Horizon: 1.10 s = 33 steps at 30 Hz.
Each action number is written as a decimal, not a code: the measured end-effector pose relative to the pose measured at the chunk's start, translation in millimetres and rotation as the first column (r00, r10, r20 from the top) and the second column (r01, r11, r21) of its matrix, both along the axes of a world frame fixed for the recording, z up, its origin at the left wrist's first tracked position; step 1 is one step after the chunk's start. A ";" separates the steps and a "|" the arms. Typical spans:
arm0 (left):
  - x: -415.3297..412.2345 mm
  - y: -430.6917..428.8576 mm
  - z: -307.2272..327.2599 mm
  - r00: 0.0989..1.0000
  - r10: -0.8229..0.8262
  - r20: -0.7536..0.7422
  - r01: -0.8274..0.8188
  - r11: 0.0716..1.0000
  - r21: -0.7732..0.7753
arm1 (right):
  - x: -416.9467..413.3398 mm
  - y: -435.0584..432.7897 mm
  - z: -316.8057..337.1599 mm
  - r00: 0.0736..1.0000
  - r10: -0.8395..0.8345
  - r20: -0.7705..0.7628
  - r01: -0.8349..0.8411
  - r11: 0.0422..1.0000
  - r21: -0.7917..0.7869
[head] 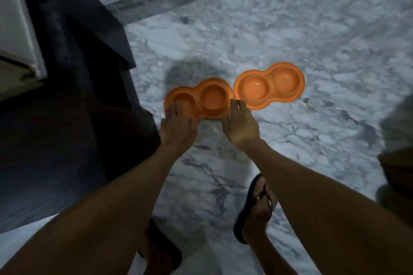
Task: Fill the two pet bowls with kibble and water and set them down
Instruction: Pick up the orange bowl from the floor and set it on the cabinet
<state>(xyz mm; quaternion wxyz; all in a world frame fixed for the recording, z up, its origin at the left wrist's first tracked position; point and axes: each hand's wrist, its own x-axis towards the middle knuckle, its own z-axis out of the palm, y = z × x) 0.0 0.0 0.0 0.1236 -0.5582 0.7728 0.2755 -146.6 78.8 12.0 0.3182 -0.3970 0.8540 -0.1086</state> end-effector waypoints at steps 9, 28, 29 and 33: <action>-0.6 -19.8 -146.2 0.705 0.708 -0.050 -0.707 0.706 0.041 | -17.3 -34.2 -142.4 0.781 -0.548 0.298 0.497 0.835 0.235; -1.5 -29.1 -94.3 0.327 0.927 -0.183 -0.869 0.371 0.328 | -28.6 -29.3 -90.9 0.432 -0.809 0.399 0.818 0.538 0.206; -3.2 -26.9 -73.7 0.321 0.930 -0.181 -0.871 0.365 0.328 | -30.3 -27.0 -70.0 0.426 -0.810 0.402 0.821 0.533 0.204; -13.2 -19.7 27.7 0.337 0.925 -0.176 -0.871 0.378 0.314 | -40.7 -24.9 36.1 0.427 -0.808 0.406 0.828 0.530 0.184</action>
